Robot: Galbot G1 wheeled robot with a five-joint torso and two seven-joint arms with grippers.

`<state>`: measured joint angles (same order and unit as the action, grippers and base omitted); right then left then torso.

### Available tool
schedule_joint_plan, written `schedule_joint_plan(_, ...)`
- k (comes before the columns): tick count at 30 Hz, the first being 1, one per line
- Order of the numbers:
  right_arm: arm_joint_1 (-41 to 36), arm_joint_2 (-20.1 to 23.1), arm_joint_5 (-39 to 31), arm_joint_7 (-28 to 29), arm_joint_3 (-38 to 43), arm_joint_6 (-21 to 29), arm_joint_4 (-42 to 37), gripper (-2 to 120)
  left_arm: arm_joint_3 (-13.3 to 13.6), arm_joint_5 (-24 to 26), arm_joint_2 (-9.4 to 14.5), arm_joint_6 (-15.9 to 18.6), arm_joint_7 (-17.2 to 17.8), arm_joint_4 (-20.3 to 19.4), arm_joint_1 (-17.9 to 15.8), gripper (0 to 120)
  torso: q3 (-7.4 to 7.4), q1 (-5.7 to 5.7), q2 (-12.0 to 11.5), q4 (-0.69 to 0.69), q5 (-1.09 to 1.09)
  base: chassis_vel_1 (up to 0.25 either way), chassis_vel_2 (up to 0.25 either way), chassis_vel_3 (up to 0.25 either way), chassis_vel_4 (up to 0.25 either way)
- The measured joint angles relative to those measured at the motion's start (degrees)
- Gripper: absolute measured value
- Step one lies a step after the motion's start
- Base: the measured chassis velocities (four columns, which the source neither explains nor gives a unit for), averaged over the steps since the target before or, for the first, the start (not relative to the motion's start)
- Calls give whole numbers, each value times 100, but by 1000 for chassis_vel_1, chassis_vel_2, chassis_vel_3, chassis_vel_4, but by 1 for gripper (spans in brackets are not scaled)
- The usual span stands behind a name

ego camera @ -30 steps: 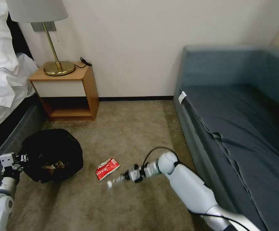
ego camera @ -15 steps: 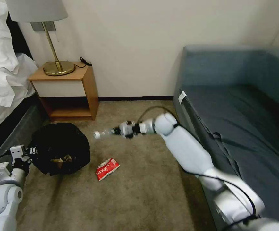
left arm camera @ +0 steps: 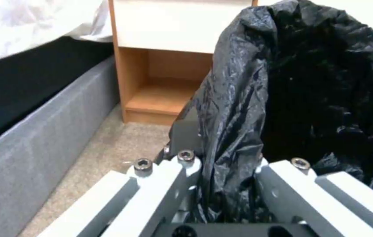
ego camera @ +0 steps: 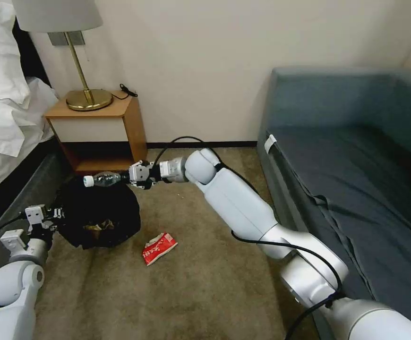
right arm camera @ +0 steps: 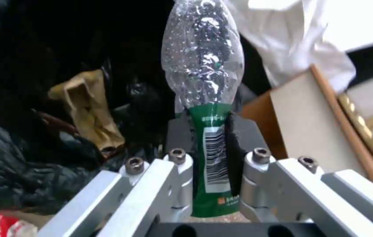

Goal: Pick up the trash bin, then pick up the garbage on the floor and place it into the trash bin.

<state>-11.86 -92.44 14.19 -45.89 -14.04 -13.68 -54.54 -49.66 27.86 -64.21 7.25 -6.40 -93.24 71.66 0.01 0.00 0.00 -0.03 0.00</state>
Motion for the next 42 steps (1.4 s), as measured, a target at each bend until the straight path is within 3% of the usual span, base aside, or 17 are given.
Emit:
schedule_joint_plan(8,-144,14,-424,679,-500,-72,212,10,53,-42,-142,-8,-3,-50,77,4,0,0,0,4,0,0,0,0,0)
schedule_joint_plan(16,-249,22,-1047,1028,-1112,-17,-62,10,195,-269,-405,30,7,-27,-175,4,0,0,0,2,0,0,0,0,0)
schedule_joint_plan(25,-321,25,-1164,1409,-1417,31,-134,10,284,-314,-521,91,35,-50,-299,4,-1,0,0,2,0,0,0,0,0)
schedule_joint_plan(29,-416,27,-1095,1559,-1391,32,-119,28,260,-293,-484,88,27,-42,-245,4,-1,0,0,3,0,0,0,0,0)
schedule_joint_plan(33,-449,28,-1063,1562,-1379,31,-116,36,227,-268,-449,67,13,-33,-193,4,-1,0,0,3,0,0,0,0,0)
schedule_joint_plan(35,-482,29,-1019,1559,-1379,41,-149,48,203,-213,-401,46,2,-39,-140,4,-1,0,0,4,0,0,0,0,0)
schedule_joint_plan(42,-496,29,-999,1538,-1436,169,-350,74,172,-186,-361,4,-5,20,-133,4,0,0,0,4,0,0,0,0,0)
